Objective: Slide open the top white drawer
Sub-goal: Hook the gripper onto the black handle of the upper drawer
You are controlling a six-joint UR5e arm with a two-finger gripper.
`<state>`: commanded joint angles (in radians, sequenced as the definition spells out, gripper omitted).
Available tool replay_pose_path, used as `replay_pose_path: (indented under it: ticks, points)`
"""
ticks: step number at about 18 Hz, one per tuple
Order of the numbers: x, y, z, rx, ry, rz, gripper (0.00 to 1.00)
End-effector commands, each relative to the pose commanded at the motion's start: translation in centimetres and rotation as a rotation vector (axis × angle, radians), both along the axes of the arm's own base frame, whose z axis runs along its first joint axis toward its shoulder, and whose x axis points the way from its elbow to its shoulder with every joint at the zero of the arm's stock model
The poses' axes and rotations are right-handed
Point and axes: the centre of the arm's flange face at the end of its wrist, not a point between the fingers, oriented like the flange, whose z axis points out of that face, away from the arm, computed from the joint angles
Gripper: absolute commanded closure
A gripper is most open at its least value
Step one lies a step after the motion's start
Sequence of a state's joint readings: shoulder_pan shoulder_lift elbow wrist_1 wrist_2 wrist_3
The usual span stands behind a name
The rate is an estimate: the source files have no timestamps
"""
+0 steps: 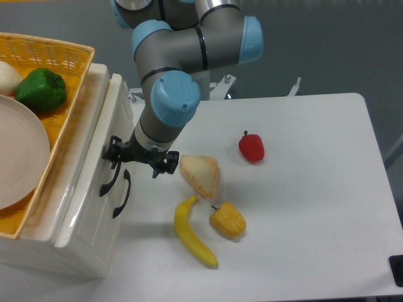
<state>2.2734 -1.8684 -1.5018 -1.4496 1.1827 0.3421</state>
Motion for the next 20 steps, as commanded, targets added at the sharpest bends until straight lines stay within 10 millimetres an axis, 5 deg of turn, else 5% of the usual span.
replay_pose_path:
  ticks: [20]
  points:
    - [-0.22,0.33,-0.22,0.011,0.022,-0.053,0.00]
